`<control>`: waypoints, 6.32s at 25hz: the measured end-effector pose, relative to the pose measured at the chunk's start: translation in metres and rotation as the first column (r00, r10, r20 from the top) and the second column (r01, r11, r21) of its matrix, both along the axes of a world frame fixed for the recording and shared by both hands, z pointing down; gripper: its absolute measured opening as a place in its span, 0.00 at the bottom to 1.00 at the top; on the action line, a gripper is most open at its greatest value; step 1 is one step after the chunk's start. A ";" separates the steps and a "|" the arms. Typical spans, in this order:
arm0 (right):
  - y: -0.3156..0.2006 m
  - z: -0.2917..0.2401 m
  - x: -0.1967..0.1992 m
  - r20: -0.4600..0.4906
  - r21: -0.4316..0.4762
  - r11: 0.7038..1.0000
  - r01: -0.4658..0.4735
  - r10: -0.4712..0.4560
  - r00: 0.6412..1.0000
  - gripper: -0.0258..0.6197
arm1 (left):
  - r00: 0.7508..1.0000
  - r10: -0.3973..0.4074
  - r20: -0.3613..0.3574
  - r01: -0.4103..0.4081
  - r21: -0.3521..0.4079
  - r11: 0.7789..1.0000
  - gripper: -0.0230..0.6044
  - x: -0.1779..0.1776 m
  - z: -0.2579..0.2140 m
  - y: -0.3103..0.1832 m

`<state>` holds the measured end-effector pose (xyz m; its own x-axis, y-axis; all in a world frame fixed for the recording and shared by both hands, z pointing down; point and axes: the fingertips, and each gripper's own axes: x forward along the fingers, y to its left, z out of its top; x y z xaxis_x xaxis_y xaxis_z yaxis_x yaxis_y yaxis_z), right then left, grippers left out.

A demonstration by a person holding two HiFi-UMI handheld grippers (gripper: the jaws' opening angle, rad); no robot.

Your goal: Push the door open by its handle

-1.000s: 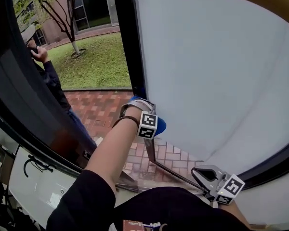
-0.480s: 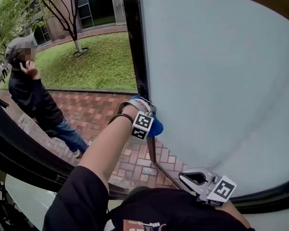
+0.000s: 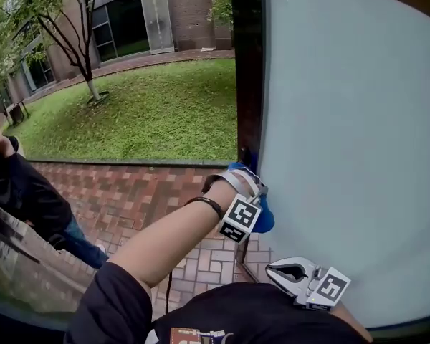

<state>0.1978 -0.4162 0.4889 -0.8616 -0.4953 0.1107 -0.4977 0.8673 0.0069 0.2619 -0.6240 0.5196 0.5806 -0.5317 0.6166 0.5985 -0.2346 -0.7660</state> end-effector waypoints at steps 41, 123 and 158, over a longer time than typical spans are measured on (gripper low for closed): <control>-0.326 0.061 -0.011 -0.027 -0.164 0.976 -0.141 0.138 0.990 0.04 | 0.170 -0.934 -0.314 -0.546 -0.819 0.176 0.04 -0.232 0.023 -0.160; 0.456 0.027 -0.005 0.006 -0.190 0.975 -0.112 0.115 0.993 0.04 | 0.199 -0.896 -0.398 -0.387 -0.871 0.302 0.04 -0.221 -0.039 0.663; 0.563 0.004 -0.063 0.050 -0.204 0.943 -0.262 0.278 0.959 0.04 | 0.224 -0.883 -0.411 -0.419 -0.859 0.294 0.04 -0.308 -0.034 0.754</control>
